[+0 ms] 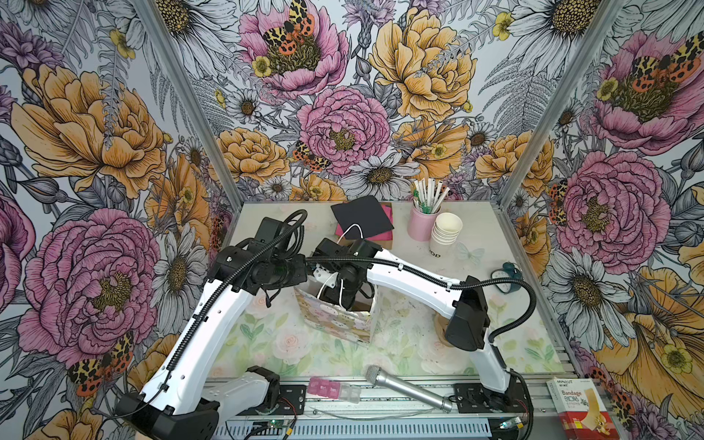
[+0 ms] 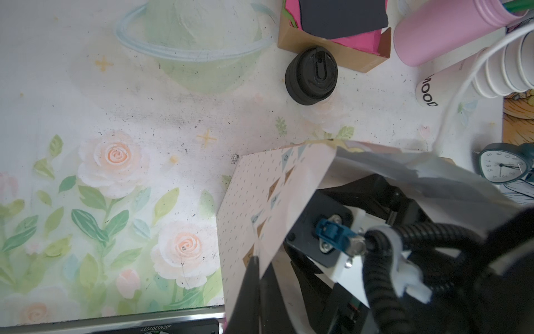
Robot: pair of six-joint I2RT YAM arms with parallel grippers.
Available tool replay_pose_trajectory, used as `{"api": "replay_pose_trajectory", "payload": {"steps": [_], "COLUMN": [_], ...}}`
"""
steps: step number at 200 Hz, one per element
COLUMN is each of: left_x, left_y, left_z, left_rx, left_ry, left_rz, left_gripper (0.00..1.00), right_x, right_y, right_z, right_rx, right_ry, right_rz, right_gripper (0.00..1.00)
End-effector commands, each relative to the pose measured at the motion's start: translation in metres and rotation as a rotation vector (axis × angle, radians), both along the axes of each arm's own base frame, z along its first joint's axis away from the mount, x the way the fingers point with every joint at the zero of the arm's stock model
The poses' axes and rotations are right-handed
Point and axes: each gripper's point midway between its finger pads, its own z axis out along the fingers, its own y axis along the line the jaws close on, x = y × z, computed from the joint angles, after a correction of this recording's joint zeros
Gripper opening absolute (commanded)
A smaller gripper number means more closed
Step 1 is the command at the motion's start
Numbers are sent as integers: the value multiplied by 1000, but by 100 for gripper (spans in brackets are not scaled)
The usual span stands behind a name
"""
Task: Pack a coffee takeout order
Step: Place the coffee cup in the cup tray.
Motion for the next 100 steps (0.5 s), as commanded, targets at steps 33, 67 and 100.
{"api": "replay_pose_trajectory", "payload": {"steps": [33, 67, 100], "left_x": [6, 7, 7], "left_y": [-5, -5, -4], "left_z": [7, 7, 7], "left_rx": [-9, -7, 1], "left_ry": [-31, -30, -31], "left_rz": [-29, -28, -25], "left_gripper": [0, 0, 0], "right_x": [2, 0, -7], "right_y": [17, 9, -3], "right_z": [-16, -7, 7], "right_rx": [-1, -5, -4], "right_ry": [-15, -27, -36], "right_rz": [22, 32, 30], "right_gripper": [87, 87, 87]}}
